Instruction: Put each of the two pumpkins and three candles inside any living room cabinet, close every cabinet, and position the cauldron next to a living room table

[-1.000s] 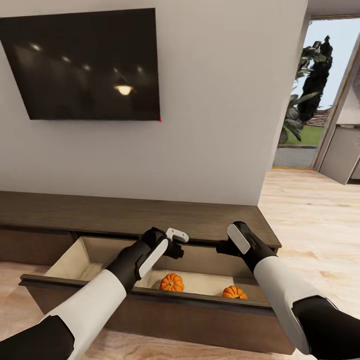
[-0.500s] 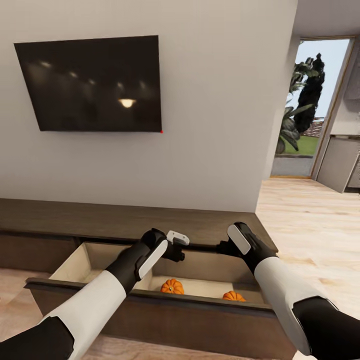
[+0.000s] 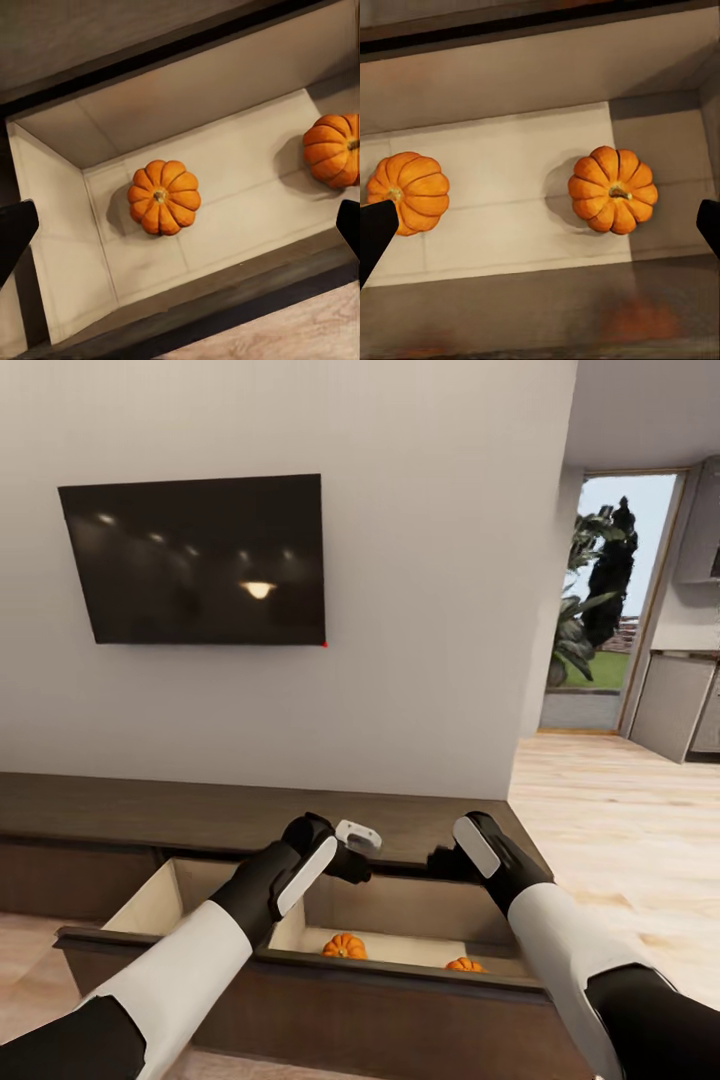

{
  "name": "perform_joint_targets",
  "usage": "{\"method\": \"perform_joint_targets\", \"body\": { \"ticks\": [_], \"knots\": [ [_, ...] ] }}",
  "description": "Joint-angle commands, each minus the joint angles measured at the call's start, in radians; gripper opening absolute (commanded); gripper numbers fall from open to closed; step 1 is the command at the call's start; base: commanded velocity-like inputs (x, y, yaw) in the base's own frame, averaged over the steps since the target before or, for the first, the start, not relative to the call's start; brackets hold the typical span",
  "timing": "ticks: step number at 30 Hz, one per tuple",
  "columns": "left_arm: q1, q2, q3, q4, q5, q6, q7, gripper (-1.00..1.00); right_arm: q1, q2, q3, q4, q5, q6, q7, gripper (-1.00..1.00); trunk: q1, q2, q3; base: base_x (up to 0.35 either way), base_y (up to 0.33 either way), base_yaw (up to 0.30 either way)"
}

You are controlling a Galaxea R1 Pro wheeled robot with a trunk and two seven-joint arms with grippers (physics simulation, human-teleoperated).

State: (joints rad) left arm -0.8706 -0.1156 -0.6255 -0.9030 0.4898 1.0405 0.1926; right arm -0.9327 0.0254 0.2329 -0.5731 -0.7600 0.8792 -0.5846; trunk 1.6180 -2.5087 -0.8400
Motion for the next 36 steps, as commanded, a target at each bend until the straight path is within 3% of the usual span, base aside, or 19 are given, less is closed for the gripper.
{"method": "perform_joint_targets", "body": {
  "ticks": [1,5,17,36],
  "knots": [
    [-0.001,0.0,-0.002,-0.003,0.01,0.003,0.011,1.0,0.003,-0.001,0.004,-0.001,-0.01,0.001,0.001,1.0,-0.001,0.0,0.003,-0.187,0.0,0.0],
    [-0.001,0.001,-0.001,-0.016,0.01,0.007,0.011,1.0,0.017,-0.004,0.004,-0.001,-0.009,0.001,0.037,1.0,-0.003,0.001,0.018,-0.131,0.0,0.0],
    [-0.001,0.001,-0.001,-0.039,0.01,0.007,0.012,1.0,0.051,-0.011,0.003,-0.002,-0.007,-0.002,0.056,1.0,-0.008,0.004,0.065,-0.039,0.0,0.0],
    [-0.001,0.001,-0.001,-0.052,0.01,0.007,0.014,1.0,0.052,-0.01,0.005,-0.002,-0.007,-0.003,0.057,1.0,-0.017,0.008,0.138,-0.304,0.0,0.0]
  ]
}}
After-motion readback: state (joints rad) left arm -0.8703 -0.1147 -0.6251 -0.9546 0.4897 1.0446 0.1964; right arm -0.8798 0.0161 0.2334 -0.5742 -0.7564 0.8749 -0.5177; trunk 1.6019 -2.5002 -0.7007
